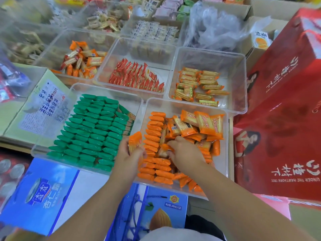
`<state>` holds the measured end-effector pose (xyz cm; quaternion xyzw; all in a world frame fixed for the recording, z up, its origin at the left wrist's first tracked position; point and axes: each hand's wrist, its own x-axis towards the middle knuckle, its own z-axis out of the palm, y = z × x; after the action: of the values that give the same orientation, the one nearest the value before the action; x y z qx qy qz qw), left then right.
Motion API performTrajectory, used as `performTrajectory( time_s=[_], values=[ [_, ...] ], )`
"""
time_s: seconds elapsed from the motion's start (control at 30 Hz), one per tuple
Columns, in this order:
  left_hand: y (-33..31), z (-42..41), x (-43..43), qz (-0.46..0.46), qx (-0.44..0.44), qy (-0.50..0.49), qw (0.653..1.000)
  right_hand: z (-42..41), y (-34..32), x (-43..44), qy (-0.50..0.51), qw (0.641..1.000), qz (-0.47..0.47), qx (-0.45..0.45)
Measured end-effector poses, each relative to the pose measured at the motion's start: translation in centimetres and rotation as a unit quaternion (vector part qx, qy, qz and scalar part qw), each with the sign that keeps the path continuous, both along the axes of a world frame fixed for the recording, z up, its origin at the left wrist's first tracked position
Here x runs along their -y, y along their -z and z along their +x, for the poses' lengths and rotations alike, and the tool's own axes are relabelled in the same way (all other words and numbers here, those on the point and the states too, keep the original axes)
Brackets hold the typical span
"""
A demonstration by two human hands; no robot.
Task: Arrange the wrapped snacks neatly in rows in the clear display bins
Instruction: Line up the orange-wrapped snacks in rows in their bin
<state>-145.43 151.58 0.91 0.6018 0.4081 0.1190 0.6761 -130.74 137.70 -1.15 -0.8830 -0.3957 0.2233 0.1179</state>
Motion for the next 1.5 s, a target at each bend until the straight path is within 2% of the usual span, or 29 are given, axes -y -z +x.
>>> performTrajectory(
  time_s=[0.1,0.3,0.4,0.6,0.67,0.77,0.8,0.87,0.9,0.93,1.0,1.07,1.1,1.13,1.2,1.23,1.27,1.33,1.5],
  values=[
    [0.3,-1.5,0.0,-0.038,0.007,-0.03,0.999,-0.2,-0.1,-1.2,0.013,1.0,-0.011,-0.013],
    [0.8,-2.6,0.2,-0.044,0.025,0.0,0.999,-0.1,0.7,-1.3,-0.011,0.995,-0.052,-0.079],
    [0.5,-2.6,0.3,-0.04,0.024,0.01,0.999,0.1,1.5,-0.6,0.006,0.997,-0.026,-0.075],
    [-0.2,-1.9,0.8,0.024,0.023,0.073,0.997,-0.4,2.4,-1.0,0.029,0.997,-0.047,-0.051],
    [-0.5,-1.3,0.7,0.076,0.028,0.106,0.991,-0.3,2.1,-1.1,0.032,0.997,-0.048,-0.056],
    [-0.4,-0.2,0.2,0.169,0.016,0.151,0.974,-0.1,0.7,-0.8,0.076,0.992,0.046,-0.09],
    [-0.4,0.2,0.1,0.193,0.013,0.162,0.968,0.0,0.0,-0.5,0.111,0.976,0.108,-0.151],
    [-0.5,1.1,0.0,0.222,0.009,0.191,0.956,-0.2,-1.6,0.2,0.172,0.895,0.211,-0.352],
    [-0.7,1.6,0.0,0.227,0.008,0.21,0.951,-0.3,-2.1,0.7,0.172,0.858,0.238,-0.422],
    [-0.7,2.1,0.1,0.234,0.008,0.23,0.945,-0.4,-2.4,1.2,0.151,0.846,0.257,-0.441],
    [-0.6,3.2,0.5,0.267,0.005,0.274,0.924,-0.4,-2.5,2.2,0.122,0.861,0.287,-0.401],
    [-0.6,4.0,0.8,0.312,-0.011,0.313,0.897,-0.1,-2.2,3.0,0.143,0.875,0.297,-0.355],
    [-0.2,4.2,0.9,0.357,-0.032,0.333,0.872,0.2,-2.0,3.3,0.164,0.876,0.3,-0.341],
    [0.5,4.1,0.7,0.421,-0.075,0.365,0.827,0.5,-1.8,3.6,0.188,0.875,0.303,-0.326],
    [1.9,3.5,0.3,0.529,-0.179,0.429,0.71,1.0,-1.5,4.1,0.229,0.882,0.312,-0.269],
    [2.6,3.0,0.0,0.552,-0.207,0.457,0.666,1.2,-1.3,4.2,0.24,0.892,0.309,-0.227],
    [3.2,2.5,-0.3,0.561,-0.216,0.476,0.642,1.3,-1.2,4.2,0.244,0.902,0.302,-0.187],
    [3.6,2.0,-0.7,0.568,-0.207,0.493,0.626,1.2,-0.9,3.6,0.233,0.925,0.271,-0.13],
    [3.1,1.4,-1.0,0.582,-0.196,0.461,0.641,0.3,0.3,0.8,0.174,0.959,0.2,-0.105]
  ],
)
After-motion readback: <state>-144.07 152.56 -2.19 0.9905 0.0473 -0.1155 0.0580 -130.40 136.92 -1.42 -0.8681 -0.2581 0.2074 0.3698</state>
